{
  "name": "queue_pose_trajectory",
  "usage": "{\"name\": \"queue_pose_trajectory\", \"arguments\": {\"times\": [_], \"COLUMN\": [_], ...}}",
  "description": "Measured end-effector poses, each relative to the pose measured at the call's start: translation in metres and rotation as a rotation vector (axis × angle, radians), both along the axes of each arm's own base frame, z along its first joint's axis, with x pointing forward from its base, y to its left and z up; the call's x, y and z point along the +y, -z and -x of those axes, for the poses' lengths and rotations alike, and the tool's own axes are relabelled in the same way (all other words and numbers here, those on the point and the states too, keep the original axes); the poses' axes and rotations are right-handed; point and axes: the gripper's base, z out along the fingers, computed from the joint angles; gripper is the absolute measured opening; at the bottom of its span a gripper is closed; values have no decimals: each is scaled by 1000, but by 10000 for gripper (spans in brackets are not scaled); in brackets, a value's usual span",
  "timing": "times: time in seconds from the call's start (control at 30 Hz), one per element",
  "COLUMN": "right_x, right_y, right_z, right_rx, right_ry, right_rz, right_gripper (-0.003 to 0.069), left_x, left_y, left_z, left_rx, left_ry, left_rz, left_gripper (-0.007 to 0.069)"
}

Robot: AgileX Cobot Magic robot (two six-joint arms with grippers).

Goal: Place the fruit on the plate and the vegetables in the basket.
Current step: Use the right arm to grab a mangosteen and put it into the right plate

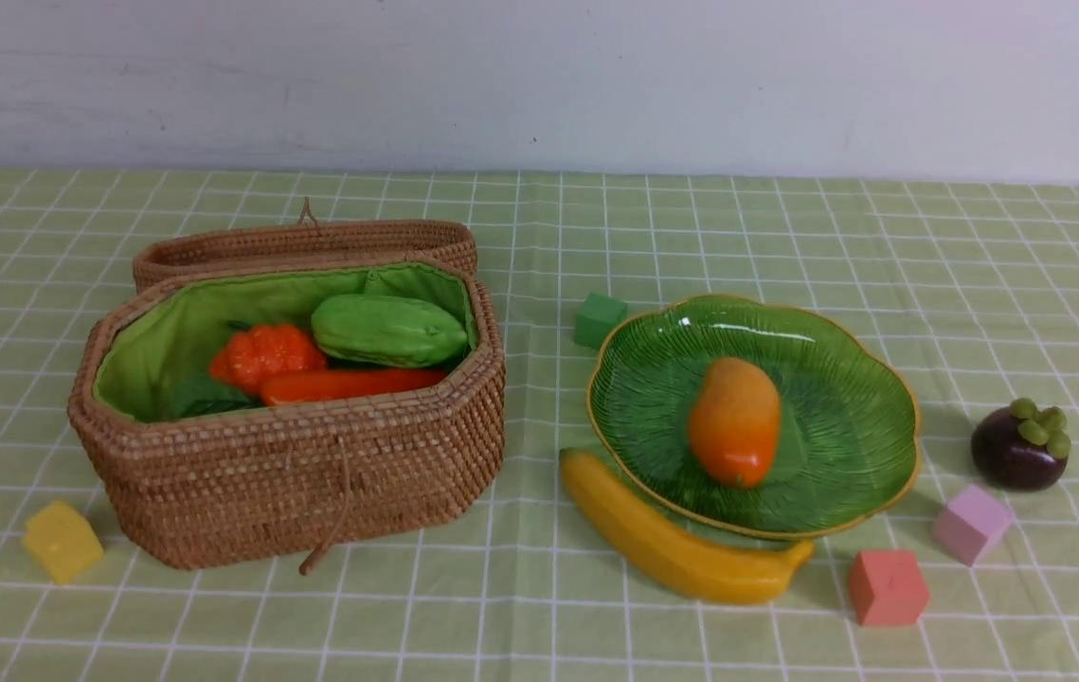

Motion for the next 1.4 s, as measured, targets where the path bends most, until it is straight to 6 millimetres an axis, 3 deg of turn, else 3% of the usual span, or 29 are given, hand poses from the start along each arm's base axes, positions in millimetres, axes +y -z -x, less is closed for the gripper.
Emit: {"name": "queue_pose_trajectory", "arguments": {"times": [0.07,0.3,0.67,0.83,1.1,1.3,1.4], "right_x": [-2,-9,-14,-14,-14,-4,19], "right_y": [23,78,138,154,146,76,31], "right_z": [-16,-45,-68,-72,-71,-64,-57], "right_rx": [36,108,172,195,177,-61,-239], "right_ry": [-9,12,54,66,60,83,25], "right_rz": [-36,-58,-96,-110,-105,-118,-98], "right_gripper": [667,666,649,615,585,585,585], "left_x": [0,0,0,0,0,0,0], "left_y": [0,0,0,0,0,0,0], "left_z": [0,0,0,0,0,0,0], "left_rx": [0,0,0,0,0,0,0], "left_ry": [0,0,0,0,0,0,0], "left_rz": [0,0,0,0,0,0,0], "left_gripper": [132,142,143,143,144,146,148]}}
